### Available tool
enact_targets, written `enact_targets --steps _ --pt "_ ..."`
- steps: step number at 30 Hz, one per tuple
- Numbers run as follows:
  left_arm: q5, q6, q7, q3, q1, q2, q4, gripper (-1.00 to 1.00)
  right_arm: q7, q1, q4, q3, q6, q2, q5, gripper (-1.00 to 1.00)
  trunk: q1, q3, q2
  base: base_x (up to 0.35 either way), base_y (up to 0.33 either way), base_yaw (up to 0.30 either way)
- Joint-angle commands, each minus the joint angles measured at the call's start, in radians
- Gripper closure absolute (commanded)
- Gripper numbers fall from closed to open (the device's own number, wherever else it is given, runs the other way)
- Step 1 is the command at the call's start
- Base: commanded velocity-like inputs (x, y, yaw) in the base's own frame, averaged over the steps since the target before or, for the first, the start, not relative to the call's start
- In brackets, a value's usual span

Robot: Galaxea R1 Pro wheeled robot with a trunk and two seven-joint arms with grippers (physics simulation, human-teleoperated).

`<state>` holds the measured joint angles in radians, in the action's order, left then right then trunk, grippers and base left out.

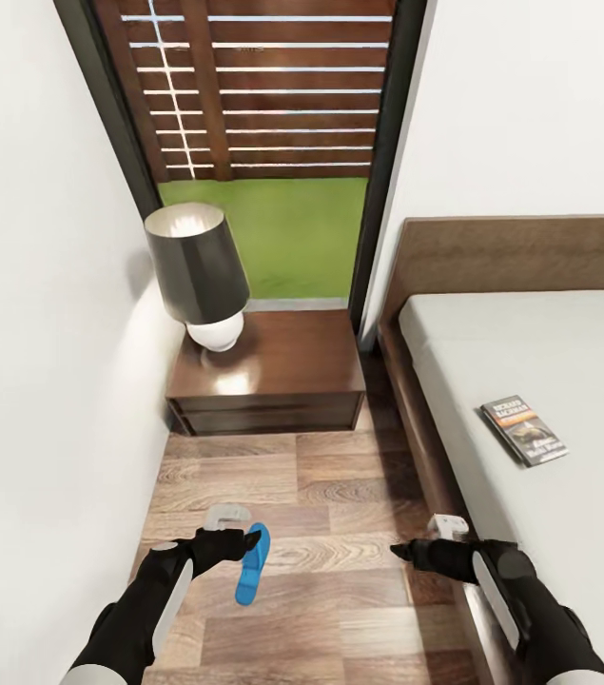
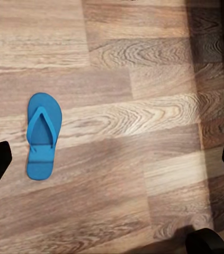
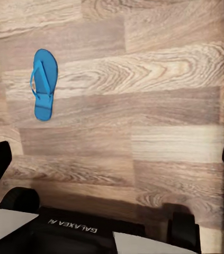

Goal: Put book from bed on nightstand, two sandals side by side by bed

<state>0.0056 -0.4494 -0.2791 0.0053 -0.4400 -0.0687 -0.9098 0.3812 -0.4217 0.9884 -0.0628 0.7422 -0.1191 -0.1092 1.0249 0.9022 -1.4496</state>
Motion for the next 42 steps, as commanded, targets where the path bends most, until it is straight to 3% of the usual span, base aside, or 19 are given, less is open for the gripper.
enact_targets --steps 1,4,6,10,16,20,27,28,32,36,37,39,42 --pt "0.000 -0.006 -0.003 0.001 0.000 0.000 -0.001 -1.00 0.045 0.000 0.000 -0.001 0.007 -0.022 -0.043 -1.00 0.000 0.001 0.000 0.034 0.000 0.000" --pt "0.001 -0.006 -0.003 0.001 0.000 -0.001 0.001 -1.00 0.133 0.000 0.000 0.000 0.021 -0.085 -0.125 -1.00 0.000 0.001 0.000 0.015 0.000 0.000" --pt "0.002 -0.006 -0.003 0.001 0.000 -0.001 0.001 -1.00 0.151 0.000 0.000 0.000 0.040 -0.101 -0.158 -1.00 0.000 0.001 0.000 0.006 0.000 0.000" --pt "0.002 -0.006 -0.003 0.000 0.000 -0.002 0.003 -1.00 0.167 0.000 0.000 0.001 0.064 -0.114 -0.191 -1.00 0.000 0.001 0.000 0.002 0.000 0.000" --pt "0.002 -0.005 -0.003 -0.001 0.000 -0.002 0.003 -1.00 0.171 0.000 -0.001 0.002 0.069 -0.115 -0.202 -1.00 0.000 0.001 0.000 0.000 0.000 0.000" --pt "0.002 -0.005 -0.004 -0.001 0.000 -0.002 0.003 -1.00 0.164 0.000 -0.008 0.006 0.056 -0.104 -0.201 -1.00 0.000 0.001 0.000 0.000 0.000 0.000" --pt "0.002 -0.005 -0.005 -0.001 0.000 -0.012 0.005 -1.00 0.159 0.000 -0.016 0.008 -0.090 -0.038 -0.196 -1.00 0.000 0.001 0.000 0.000 0.000 0.000" --pt "0.002 -0.005 -0.005 -0.001 0.000 -0.014 0.006 -1.00 0.158 0.000 -0.017 0.008 -0.119 -0.019 -0.198 -1.00 0.000 0.001 0.000 0.000 0.000 0.000" --pt "0.002 -0.005 -0.005 -0.002 0.000 -0.017 0.007 -1.00 0.145 -0.001 -0.039 0.006 -0.147 0.041 -0.195 -1.00 0.000 0.001 0.000 0.000 0.000 0.000" --pt "0.002 -0.005 -0.005 -0.002 0.000 -0.017 0.008 -1.00 0.143 0.000 -0.060 0.001 -0.152 0.058 -0.204 -1.00 0.000 0.001 0.000 0.000 0.000 0.000" --pt "0.002 -0.005 -0.005 -0.002 0.000 -0.017 0.008 -1.00 0.143 0.000 -0.063 -0.007 -0.152 0.059 -0.216 -1.00 0.000 0.001 0.000 0.000 0.000 0.000" --pt "0.002 -0.005 -0.005 -0.002 0.000 -0.017 0.008 -1.00 0.142 0.000 -0.085 -0.071 -0.154 0.060 -0.307 -1.00 0.000 0.001 0.000 0.000 0.000 0.000" --pt "0.002 -0.005 -0.005 -0.002 0.000 -0.020 0.009 -1.00 0.140 -0.001 -0.139 -0.105 -0.155 0.063 -0.367 -1.00 0.000 0.001 0.000 0.000 0.000 0.000"
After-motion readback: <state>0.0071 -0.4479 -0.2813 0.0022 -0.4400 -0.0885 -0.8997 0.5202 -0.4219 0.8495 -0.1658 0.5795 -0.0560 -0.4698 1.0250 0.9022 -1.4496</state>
